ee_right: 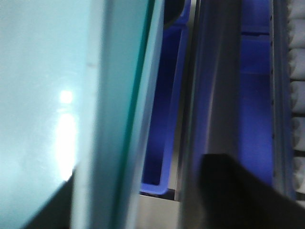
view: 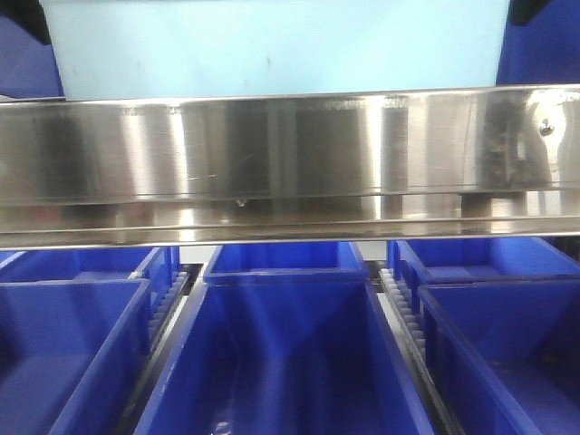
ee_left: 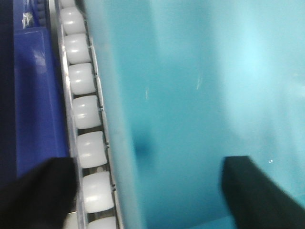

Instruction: Move two blue bins to right shelf middle

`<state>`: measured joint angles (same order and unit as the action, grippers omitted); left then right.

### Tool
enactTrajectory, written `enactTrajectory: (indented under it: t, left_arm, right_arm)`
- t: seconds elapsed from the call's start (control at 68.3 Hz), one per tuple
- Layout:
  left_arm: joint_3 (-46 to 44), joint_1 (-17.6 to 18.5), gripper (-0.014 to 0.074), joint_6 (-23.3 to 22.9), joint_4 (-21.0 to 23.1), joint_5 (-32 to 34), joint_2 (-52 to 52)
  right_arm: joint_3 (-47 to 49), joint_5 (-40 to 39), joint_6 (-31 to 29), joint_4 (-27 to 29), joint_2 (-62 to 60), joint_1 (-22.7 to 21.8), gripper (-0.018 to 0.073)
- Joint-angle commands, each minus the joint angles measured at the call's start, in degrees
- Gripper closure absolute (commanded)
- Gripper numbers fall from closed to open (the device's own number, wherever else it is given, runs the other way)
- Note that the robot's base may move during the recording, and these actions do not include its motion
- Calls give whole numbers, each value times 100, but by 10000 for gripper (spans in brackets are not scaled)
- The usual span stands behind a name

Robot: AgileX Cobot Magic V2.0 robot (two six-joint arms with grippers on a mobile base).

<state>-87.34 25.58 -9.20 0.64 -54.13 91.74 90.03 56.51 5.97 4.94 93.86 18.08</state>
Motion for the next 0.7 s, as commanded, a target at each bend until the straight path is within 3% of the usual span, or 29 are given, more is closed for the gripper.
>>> enactTrajectory:
  t: [0.0,0.161,0.688]
  left_arm:
    - [14,-33,318,-46,63,101,-51]
    - [14,-33,710,-46,63,101,-51]
    - [-277,-33,707,-46,332,122,-229]
  right_arm:
    - [-160,88,-44,-46,53,-18,430]
    - [-160,31,-44,-21,43,-18,728]
    - [-139,-463,-44,23,-395,-6,715]
